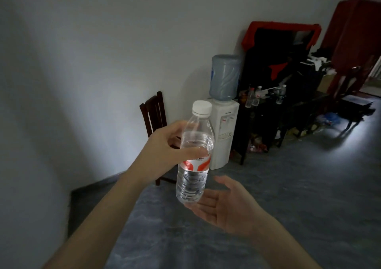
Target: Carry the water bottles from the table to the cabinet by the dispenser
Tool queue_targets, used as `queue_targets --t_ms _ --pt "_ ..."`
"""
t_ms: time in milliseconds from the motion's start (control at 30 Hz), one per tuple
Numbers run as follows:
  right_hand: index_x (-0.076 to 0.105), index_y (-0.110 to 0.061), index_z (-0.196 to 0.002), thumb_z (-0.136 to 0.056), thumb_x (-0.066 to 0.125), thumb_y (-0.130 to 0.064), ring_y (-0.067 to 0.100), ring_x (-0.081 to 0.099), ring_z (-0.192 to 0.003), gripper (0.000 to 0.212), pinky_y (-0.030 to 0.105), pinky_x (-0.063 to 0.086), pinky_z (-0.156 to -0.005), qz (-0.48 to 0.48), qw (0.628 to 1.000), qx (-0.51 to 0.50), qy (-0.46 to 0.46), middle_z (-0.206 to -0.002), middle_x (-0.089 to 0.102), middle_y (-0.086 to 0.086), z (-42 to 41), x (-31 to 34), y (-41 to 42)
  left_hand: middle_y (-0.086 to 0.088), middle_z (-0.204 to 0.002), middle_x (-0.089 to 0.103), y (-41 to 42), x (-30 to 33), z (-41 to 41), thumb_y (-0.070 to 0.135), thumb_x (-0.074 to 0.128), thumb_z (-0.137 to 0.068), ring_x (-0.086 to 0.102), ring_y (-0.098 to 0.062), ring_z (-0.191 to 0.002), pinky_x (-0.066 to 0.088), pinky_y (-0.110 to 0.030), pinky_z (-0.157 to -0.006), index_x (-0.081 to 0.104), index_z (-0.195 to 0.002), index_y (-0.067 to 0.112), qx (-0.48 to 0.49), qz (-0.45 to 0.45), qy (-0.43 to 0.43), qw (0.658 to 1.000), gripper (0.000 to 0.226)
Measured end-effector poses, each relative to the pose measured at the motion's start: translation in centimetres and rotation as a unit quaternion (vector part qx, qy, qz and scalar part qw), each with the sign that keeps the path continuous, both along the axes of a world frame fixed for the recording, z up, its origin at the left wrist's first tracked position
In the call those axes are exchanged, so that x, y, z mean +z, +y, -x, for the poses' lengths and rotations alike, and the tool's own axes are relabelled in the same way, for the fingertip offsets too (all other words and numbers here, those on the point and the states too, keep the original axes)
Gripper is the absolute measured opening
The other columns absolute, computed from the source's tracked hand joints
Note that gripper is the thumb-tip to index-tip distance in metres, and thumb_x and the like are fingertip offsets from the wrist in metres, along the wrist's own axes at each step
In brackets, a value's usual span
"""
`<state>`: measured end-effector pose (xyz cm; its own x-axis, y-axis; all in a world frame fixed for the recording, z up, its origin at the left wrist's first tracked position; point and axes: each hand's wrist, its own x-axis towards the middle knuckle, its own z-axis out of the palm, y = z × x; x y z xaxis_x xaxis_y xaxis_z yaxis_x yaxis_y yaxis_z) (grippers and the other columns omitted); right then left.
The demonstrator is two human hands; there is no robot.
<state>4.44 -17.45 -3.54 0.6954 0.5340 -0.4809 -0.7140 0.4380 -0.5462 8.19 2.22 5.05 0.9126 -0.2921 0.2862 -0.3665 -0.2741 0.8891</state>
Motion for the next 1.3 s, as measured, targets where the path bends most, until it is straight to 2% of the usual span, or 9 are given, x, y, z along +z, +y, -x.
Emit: queue_targets --t_ms 67,233,400,500,600,733,900,1067,1300 --pt "0.058 0.013 -0.127 -0.087 0.053 -0.039 0.037 0.060 -0.123 0.066 0.038 0.052 -0.096 0.009 1.000 -0.023 0.004 -0.128 0.062 0.029 -3.5 -0.5 -0.2 0.014 -0.111 0.076 -0.5 -0.4 -4.1 0.041 0.091 -0.065 0.072 -0.008 -0.104 0.057 -0.032 -0.094 0.067 -0.122 0.037 -0.016 -0.009 -0.004 1.000 0.062" --pt "0.057 0.012 -0.127 -0.093 0.048 -0.040 0.038 0.058 -0.124 0.063 0.041 0.039 -0.113 0.012 0.996 -0.088 0.005 -0.126 0.063 0.030 -12.9 -0.3 -1.4 0.013 -0.115 0.074 -2.5 0.2 -14.7 0.046 0.088 -0.066 0.071 -0.006 -0.105 0.057 -0.032 -0.095 0.067 -0.121 0.043 -0.078 -0.032 -0.023 0.996 0.060" --pt "0.056 0.009 -0.130 -0.090 0.051 -0.039 0.038 0.060 -0.121 0.063 0.040 0.047 -0.101 0.012 0.987 -0.159 0.009 -0.127 0.063 0.029 -20.8 0.4 -3.3 0.013 -0.113 0.074 -5.4 1.1 -24.9 0.052 0.090 -0.063 0.070 -0.008 -0.107 0.057 -0.032 -0.096 0.067 -0.120 0.039 -0.124 -0.031 -0.056 0.990 0.062" --pt "0.053 0.009 -0.133 -0.087 0.054 -0.039 0.038 0.053 -0.130 0.066 0.039 0.043 -0.107 -0.007 0.978 -0.207 0.024 -0.130 0.061 0.029 -23.8 0.3 -5.0 0.010 -0.115 0.074 -7.8 0.5 -29.8 0.054 0.082 -0.063 0.070 -0.012 -0.110 0.057 -0.041 -0.098 0.067 -0.123 0.035 -0.152 -0.008 -0.041 0.988 0.066" --pt "0.055 0.010 -0.130 -0.086 0.053 -0.039 0.038 0.055 -0.128 0.066 0.039 0.047 -0.099 -0.015 0.973 -0.229 0.026 -0.129 0.061 0.030 -26.3 0.0 -7.0 0.007 -0.115 0.074 -10.7 -0.5 -33.9 0.053 0.082 -0.064 0.070 -0.018 -0.110 0.057 -0.050 -0.098 0.067 -0.123 0.037 -0.185 0.011 -0.032 0.982 0.063" --pt "0.054 0.012 -0.130 -0.091 0.049 -0.039 0.039 0.061 -0.116 0.065 0.039 0.047 -0.100 -0.029 0.963 -0.267 0.030 -0.128 0.061 0.031 -29.9 -0.7 -10.7 0.009 -0.117 0.073 -15.1 -1.3 -38.8 0.054 0.080 -0.066 0.069 -0.015 -0.110 0.058 -0.046 -0.097 0.065 -0.125 0.037 -0.220 0.006 -0.033 0.975 0.063" --pt "0.053 0.011 -0.133 -0.089 0.050 -0.041 0.039 0.055 -0.126 0.068 0.040 0.043 -0.104 -0.015 0.962 -0.273 0.028 -0.131 0.059 0.031 -34.1 -0.9 -15.7 0.011 -0.115 0.073 -20.5 -2.1 -43.8 0.055 0.078 -0.065 0.069 -0.012 -0.109 0.059 -0.034 -0.093 0.064 -0.119 0.047 -0.245 0.019 -0.024 0.969 0.056" --pt "0.054 0.010 -0.132 -0.093 0.046 -0.041 0.038 0.054 -0.127 0.065 0.039 0.044 -0.102 0.009 0.961 -0.274 0.022 -0.131 0.060 0.030 -40.4 -0.4 -23.6 0.014 -0.114 0.073 -28.6 -1.7 -50.1 0.057 0.075 -0.068 0.069 -0.008 -0.107 0.057 -0.026 -0.089 0.066 -0.125 0.035 -0.249 0.032 -0.023 0.968 0.062" --pt "0.053 0.009 -0.133 -0.092 0.046 -0.041 0.038 0.049 -0.134 0.065 0.040 0.040 -0.107 0.028 0.958 -0.285 0.019 -0.132 0.059 0.029 -47.9 0.0 -33.6 0.008 -0.112 0.075 -38.1 -1.5 -57.6 0.051 0.078 -0.070 0.071 -0.013 -0.108 0.058 -0.037 -0.094 0.066 -0.126 0.030 -0.261 0.038 -0.025 0.964 0.061"
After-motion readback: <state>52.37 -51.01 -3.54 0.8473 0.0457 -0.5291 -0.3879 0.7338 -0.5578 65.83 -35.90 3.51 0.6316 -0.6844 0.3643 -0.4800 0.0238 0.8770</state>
